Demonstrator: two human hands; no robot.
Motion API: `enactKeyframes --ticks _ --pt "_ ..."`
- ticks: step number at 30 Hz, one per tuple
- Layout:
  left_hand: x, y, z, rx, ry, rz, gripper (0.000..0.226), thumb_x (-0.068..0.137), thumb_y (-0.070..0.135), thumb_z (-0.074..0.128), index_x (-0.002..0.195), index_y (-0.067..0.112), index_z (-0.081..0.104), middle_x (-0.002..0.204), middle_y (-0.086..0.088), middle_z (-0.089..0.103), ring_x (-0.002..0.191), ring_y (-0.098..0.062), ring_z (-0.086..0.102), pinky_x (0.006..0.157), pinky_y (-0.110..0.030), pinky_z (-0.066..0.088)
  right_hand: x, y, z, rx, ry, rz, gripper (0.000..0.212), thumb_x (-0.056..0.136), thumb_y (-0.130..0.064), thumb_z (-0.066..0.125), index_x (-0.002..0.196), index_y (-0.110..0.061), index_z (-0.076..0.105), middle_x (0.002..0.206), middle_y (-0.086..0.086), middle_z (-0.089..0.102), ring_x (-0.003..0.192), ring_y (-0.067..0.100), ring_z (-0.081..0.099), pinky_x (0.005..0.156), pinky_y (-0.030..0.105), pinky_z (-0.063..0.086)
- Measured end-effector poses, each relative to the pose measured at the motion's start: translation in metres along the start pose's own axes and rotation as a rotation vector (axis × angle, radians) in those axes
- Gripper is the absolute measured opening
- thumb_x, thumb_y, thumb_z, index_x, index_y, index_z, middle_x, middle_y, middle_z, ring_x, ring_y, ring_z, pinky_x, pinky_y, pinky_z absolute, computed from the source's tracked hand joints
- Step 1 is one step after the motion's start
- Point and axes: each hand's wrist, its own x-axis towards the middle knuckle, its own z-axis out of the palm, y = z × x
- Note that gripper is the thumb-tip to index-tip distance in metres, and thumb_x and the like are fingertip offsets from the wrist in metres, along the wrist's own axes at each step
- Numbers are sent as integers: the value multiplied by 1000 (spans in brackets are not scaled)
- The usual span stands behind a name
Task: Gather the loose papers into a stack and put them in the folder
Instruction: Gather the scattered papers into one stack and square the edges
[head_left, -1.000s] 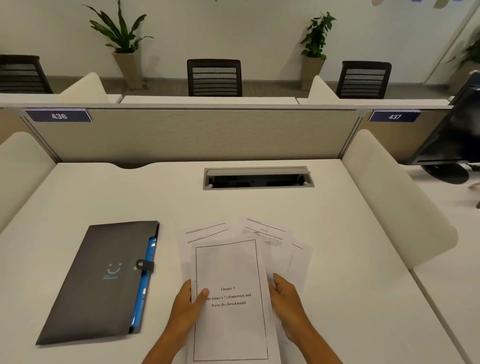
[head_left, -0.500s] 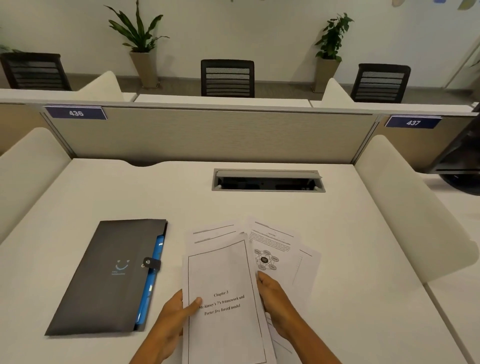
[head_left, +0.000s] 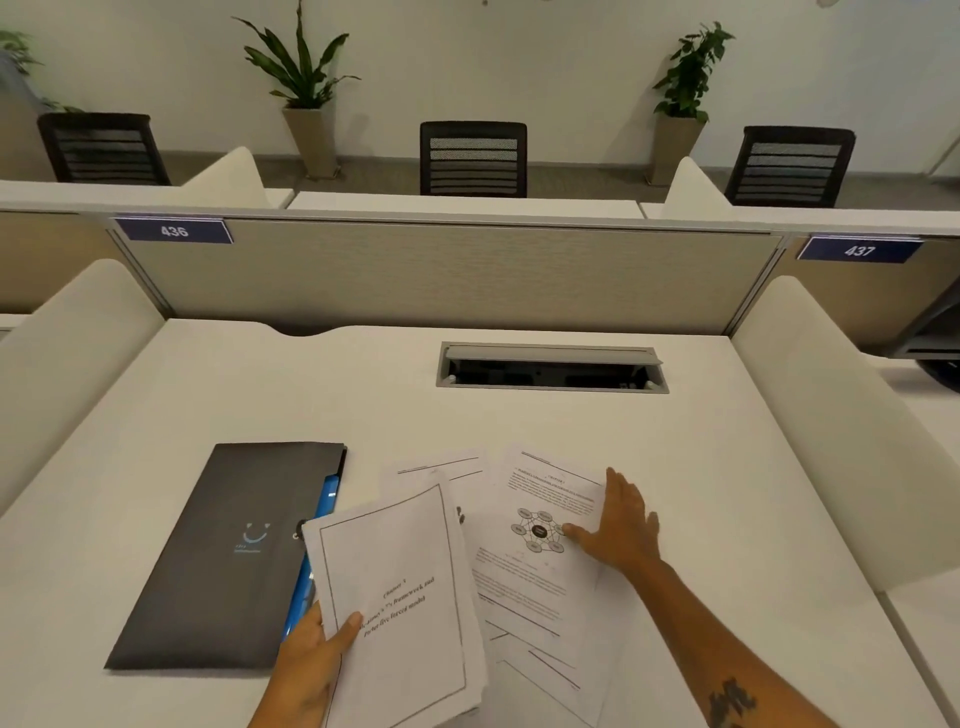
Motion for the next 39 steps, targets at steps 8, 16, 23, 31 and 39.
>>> enactKeyframes --ticks 8,16,23,31,39 --pt "-4 0 -9 -156 11 -36 49 94 5 67 142 9 56 128 -19 71 117 -42 66 109 -61 46 10 3 9 -40 -60 -4 138 84 -70 73 165 -10 -20 179 6 -11 166 26 -5 128 68 7" --pt "-7 9 -1 -182 -36 -39 47 94 11 68 140 17 57 123 -15 75 117 -43 69 100 -65 52 15 -2 10 -134 -73 -124 123 89 -60 74 169 -12 -7 178 8 16 166 21 2 129 63 -8" --pt "-6 13 9 -140 -58 -31 49 95 11 66 141 20 54 122 -16 75 116 -41 69 100 -65 52 -5 -4 31 479 68 -67 118 80 -14 91 169 -33 16 141 1 57 131 29 53 112 45 46" --pt "-7 8 21 -95 -107 -41 43 82 19 75 124 22 64 115 -10 79 109 -31 74 99 -53 57 -47 5 49 860 132 57 35 93 -5 76 116 -31 71 111 1 77 92 22 77 78 40 65" --pt "-4 -1 31 144 -112 -24 39 94 21 72 132 16 62 119 -4 77 112 -26 72 103 -47 55 -83 -10 69 1085 31 183 19 98 -12 73 103 -28 82 102 -9 83 94 21 81 88 50 67"
